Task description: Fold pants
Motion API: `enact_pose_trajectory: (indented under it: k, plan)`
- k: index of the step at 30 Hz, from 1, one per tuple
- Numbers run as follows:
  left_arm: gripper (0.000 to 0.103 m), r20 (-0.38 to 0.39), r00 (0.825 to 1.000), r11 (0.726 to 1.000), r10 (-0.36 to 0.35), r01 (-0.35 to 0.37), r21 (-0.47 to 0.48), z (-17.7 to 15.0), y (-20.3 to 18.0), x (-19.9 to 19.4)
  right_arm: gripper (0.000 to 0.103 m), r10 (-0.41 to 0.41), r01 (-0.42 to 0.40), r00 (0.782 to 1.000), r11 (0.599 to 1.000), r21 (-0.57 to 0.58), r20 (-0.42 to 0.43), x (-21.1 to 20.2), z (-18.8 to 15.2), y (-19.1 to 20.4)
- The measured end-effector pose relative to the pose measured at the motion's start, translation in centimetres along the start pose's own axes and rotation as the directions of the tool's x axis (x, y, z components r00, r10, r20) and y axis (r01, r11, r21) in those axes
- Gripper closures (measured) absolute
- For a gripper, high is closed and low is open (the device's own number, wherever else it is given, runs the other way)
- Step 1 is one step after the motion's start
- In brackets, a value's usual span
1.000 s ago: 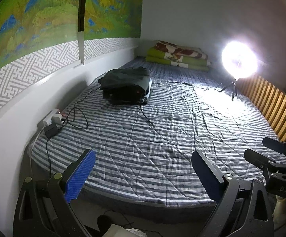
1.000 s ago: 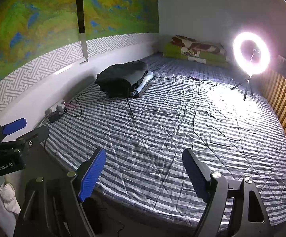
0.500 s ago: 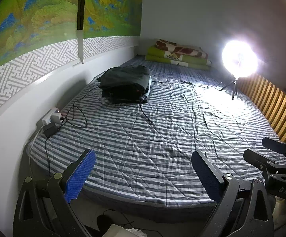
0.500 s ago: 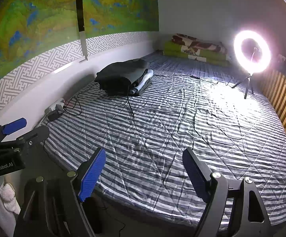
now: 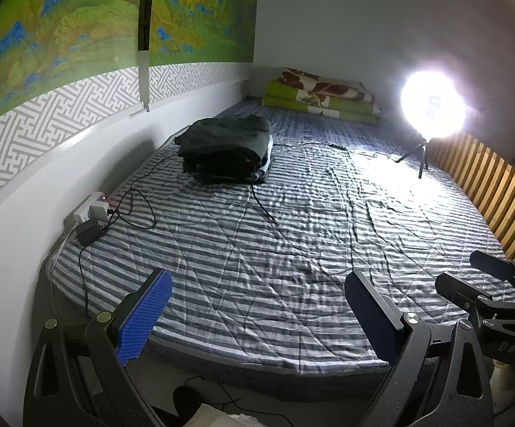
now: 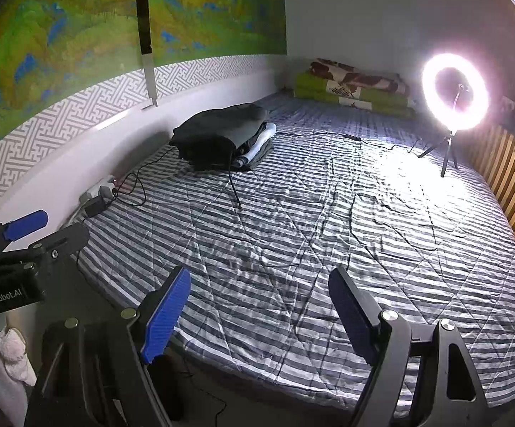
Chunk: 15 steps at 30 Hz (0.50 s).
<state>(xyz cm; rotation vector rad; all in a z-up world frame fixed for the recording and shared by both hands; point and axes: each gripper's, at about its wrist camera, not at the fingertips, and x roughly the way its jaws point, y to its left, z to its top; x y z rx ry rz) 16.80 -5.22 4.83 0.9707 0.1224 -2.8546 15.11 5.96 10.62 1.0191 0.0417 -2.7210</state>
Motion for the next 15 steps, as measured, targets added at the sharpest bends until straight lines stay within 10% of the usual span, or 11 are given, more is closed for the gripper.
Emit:
enact_pose_trajectory:
  k: [15]
  plan:
    - [0.001,-0.023,0.999,1.000,0.024,-0.025,-0.015,-0.1,0.1,2.1,0.026,0.001,-0.001,1.000,1.000,0.010,-0.021,1.6,0.1,0.1]
